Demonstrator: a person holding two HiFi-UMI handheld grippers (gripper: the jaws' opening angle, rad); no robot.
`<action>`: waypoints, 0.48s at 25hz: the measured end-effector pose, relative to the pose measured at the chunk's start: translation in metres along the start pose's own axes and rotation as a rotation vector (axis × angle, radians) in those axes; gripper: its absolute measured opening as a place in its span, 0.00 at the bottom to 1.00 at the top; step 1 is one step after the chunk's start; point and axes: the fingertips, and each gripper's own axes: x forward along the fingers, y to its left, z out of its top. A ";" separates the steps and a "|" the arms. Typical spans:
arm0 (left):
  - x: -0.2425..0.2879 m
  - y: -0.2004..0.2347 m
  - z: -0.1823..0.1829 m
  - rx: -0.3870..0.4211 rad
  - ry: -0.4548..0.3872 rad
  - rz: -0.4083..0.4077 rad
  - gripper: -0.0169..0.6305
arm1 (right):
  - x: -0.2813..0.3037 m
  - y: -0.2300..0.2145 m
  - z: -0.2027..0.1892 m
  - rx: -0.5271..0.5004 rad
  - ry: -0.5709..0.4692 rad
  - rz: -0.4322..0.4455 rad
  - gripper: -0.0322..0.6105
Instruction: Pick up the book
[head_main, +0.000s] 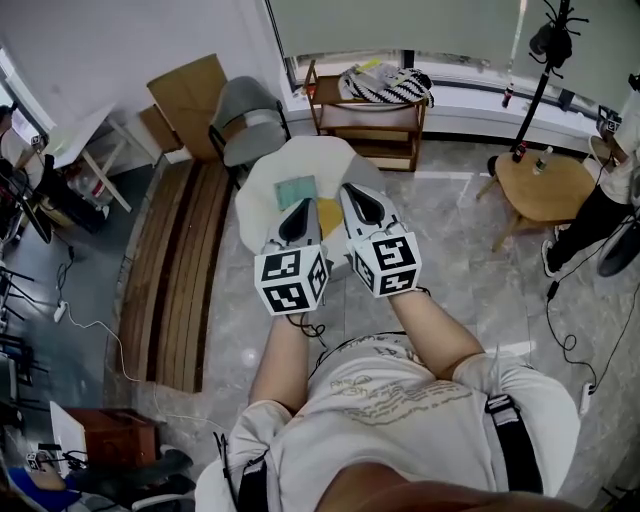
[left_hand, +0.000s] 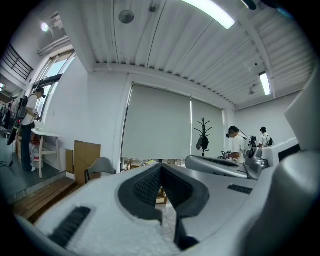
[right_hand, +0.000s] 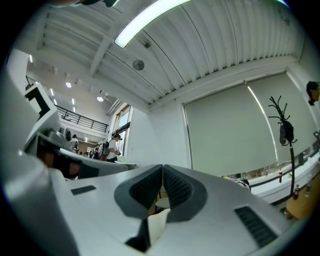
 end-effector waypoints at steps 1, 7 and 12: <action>-0.002 0.004 -0.002 0.000 0.001 0.002 0.06 | 0.001 0.004 -0.001 -0.007 0.001 0.000 0.09; -0.008 0.018 -0.011 -0.011 0.018 0.016 0.06 | 0.008 0.008 0.002 -0.017 -0.007 -0.008 0.09; -0.004 0.028 -0.017 -0.015 0.028 0.027 0.06 | 0.019 0.011 -0.011 -0.014 0.017 -0.009 0.09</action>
